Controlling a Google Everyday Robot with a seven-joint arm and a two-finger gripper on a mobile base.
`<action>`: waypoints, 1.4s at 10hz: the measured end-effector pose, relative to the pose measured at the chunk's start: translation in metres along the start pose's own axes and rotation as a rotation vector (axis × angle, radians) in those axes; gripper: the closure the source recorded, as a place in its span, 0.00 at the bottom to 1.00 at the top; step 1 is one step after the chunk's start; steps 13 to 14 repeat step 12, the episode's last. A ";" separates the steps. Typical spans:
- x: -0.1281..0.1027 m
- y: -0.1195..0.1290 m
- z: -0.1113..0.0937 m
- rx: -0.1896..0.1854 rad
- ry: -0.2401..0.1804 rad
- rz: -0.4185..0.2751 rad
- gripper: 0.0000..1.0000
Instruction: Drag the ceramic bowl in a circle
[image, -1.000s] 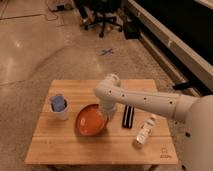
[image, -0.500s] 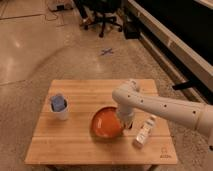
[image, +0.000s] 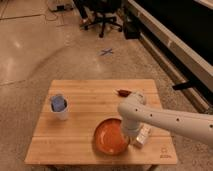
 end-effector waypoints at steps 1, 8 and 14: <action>-0.009 -0.006 0.001 0.013 -0.006 -0.012 1.00; -0.026 -0.073 0.001 0.105 -0.011 -0.133 0.44; -0.020 -0.081 -0.004 0.128 0.019 -0.158 0.23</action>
